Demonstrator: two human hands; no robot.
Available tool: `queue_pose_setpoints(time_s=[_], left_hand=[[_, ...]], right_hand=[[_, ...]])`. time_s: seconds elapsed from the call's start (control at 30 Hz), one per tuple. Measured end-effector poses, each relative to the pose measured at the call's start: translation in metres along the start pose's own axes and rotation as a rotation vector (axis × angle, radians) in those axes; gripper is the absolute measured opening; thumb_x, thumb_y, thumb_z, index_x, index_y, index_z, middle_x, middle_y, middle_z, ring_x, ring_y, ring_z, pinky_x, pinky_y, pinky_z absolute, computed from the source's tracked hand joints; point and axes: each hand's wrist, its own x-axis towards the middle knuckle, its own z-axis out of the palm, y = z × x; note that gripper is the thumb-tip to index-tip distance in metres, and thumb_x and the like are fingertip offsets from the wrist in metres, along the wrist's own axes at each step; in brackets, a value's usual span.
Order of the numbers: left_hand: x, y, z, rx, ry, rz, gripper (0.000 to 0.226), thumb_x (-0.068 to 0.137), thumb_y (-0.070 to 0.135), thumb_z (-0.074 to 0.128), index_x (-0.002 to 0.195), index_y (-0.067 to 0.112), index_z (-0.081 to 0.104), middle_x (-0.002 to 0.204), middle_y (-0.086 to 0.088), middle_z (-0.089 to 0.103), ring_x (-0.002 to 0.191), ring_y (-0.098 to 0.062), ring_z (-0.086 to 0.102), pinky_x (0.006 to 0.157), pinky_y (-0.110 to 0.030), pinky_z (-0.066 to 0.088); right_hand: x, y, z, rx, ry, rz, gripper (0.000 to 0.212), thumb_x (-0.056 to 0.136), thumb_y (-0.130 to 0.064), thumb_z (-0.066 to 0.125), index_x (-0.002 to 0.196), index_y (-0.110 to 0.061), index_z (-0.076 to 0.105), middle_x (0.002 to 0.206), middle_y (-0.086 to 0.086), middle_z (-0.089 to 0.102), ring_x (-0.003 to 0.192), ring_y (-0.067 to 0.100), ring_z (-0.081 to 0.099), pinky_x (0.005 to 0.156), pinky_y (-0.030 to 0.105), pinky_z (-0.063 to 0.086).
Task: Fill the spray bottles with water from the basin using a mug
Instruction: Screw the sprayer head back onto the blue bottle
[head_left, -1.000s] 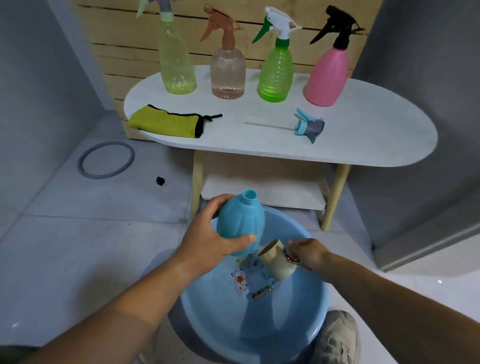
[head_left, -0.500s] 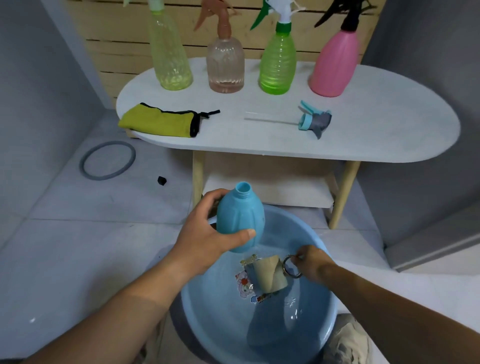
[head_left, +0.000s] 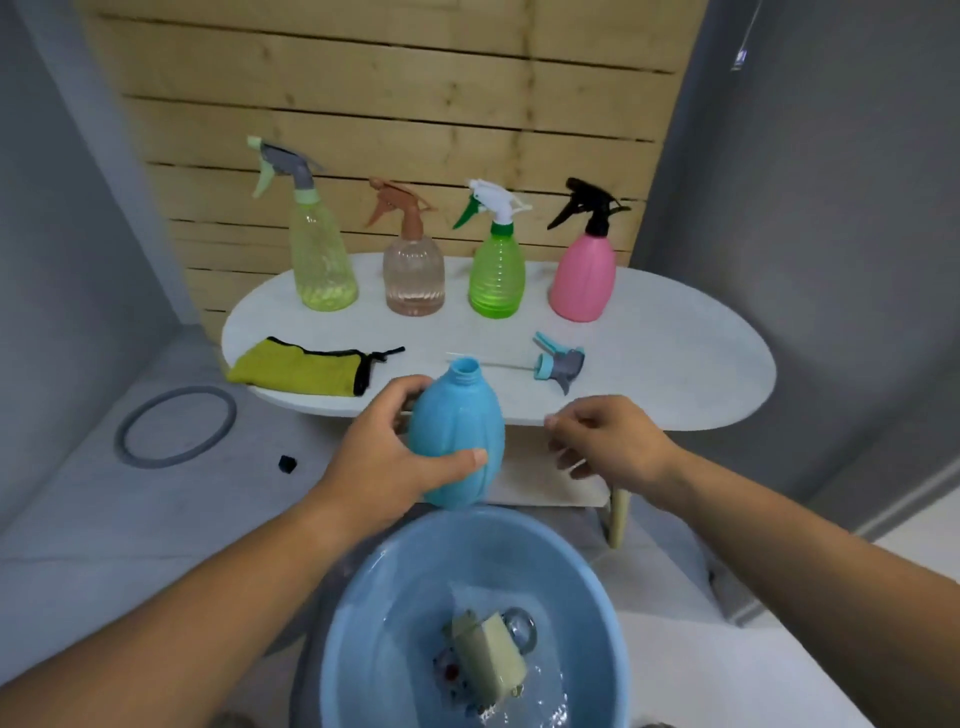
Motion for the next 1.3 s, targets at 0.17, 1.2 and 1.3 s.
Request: queue_pose_setpoints(time_s=[0.17,1.2,1.3], left_hand=[[0.036,0.018,-0.002,0.023,0.036,0.013,0.078,0.039,0.059,0.09,0.109,0.045,0.06,0.105,0.021,0.068,0.094,0.004,0.066,0.075,-0.02,0.056],[0.108,-0.009,0.018,-0.106,0.011,-0.013,0.072,0.043,0.051,0.093,0.107,0.055,0.059,0.107,0.028,0.067,0.101,0.003,0.066,0.075,-0.025,0.06],[0.109,-0.008,0.019,-0.121,-0.003,-0.018,0.073,0.044,0.051,0.093,0.108,0.056,0.06,0.106,0.029,0.067,0.099,0.005,0.065,0.07,-0.019,0.058]], right_hand=[[0.029,-0.036,-0.024,0.119,0.228,0.012,0.026,0.091,-0.027,0.069,0.086,-0.001,0.071,0.079,0.017,0.071,0.061,0.018,0.06,0.059,0.034,0.057],[0.106,-0.013,-0.04,-0.229,0.108,-0.163,0.036,0.058,-0.028,0.096,0.085,-0.022,0.074,0.098,-0.001,0.062,0.078,0.009,0.06,0.065,0.014,0.047],[0.099,-0.015,-0.045,0.016,0.109,-0.155,0.04,0.062,-0.011,0.093,0.093,-0.012,0.068,0.099,0.006,0.062,0.063,0.007,0.062,0.056,0.019,0.054]])
